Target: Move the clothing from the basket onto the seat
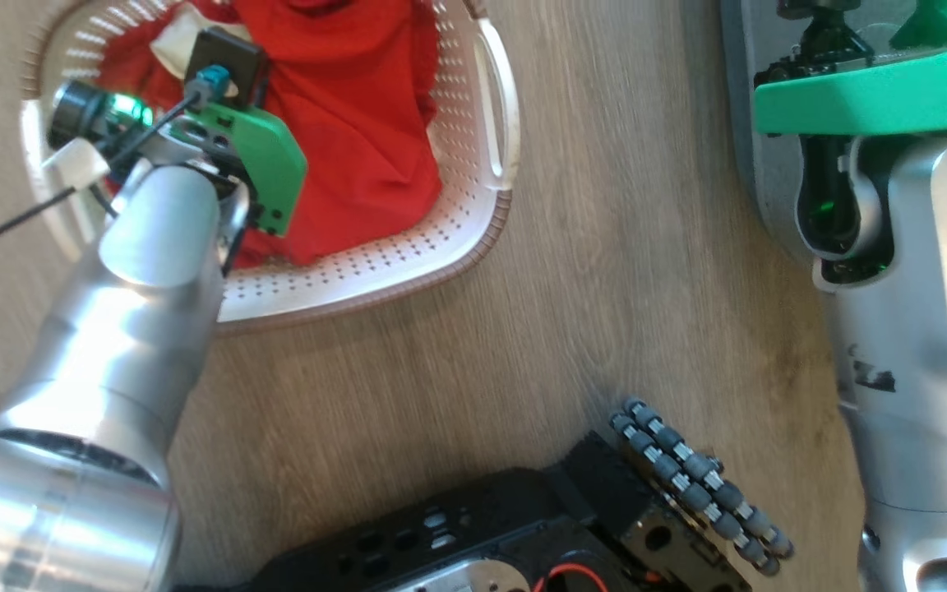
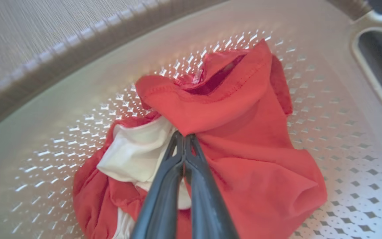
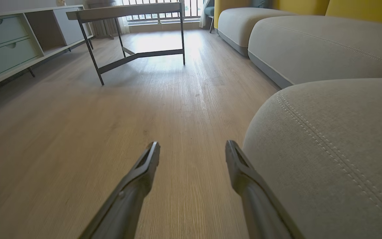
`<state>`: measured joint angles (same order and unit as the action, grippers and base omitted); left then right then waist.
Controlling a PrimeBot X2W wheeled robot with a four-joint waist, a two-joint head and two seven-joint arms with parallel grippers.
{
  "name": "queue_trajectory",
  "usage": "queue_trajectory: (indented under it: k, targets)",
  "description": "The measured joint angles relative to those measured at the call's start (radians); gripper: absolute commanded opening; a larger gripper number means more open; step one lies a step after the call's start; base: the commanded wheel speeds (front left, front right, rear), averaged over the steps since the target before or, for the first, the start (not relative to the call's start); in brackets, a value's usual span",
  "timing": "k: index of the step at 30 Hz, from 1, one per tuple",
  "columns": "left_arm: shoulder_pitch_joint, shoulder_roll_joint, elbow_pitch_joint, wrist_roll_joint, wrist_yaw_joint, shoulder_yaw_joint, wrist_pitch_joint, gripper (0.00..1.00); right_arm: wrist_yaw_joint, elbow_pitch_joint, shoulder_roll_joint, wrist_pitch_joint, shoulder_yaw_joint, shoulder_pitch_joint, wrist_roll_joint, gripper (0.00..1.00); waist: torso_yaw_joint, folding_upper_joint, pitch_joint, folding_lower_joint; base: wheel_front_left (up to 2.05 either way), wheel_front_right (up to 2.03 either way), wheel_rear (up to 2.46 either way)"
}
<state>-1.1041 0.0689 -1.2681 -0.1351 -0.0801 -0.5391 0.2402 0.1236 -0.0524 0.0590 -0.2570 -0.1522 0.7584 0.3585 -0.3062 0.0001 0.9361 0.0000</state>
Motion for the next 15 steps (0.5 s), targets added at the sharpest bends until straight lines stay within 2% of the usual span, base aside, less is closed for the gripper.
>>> queue_trajectory:
  k: [6,15]
  targets:
    - [0.058,-0.018,0.057,-0.043,-0.009,0.005,0.009,0.00,0.000,-0.031,0.000,0.000,0.003,-0.010,-0.044,1.00,0.041,0.0000,-0.088,0.0000,0.00,0.00,0.00]
    - [0.174,-0.026,0.224,-0.103,-0.012,0.023,0.009,0.00,0.000,-0.084,0.002,0.000,0.003,-0.071,-0.097,1.00,0.106,0.0000,-0.237,0.0000,0.00,0.00,0.00]
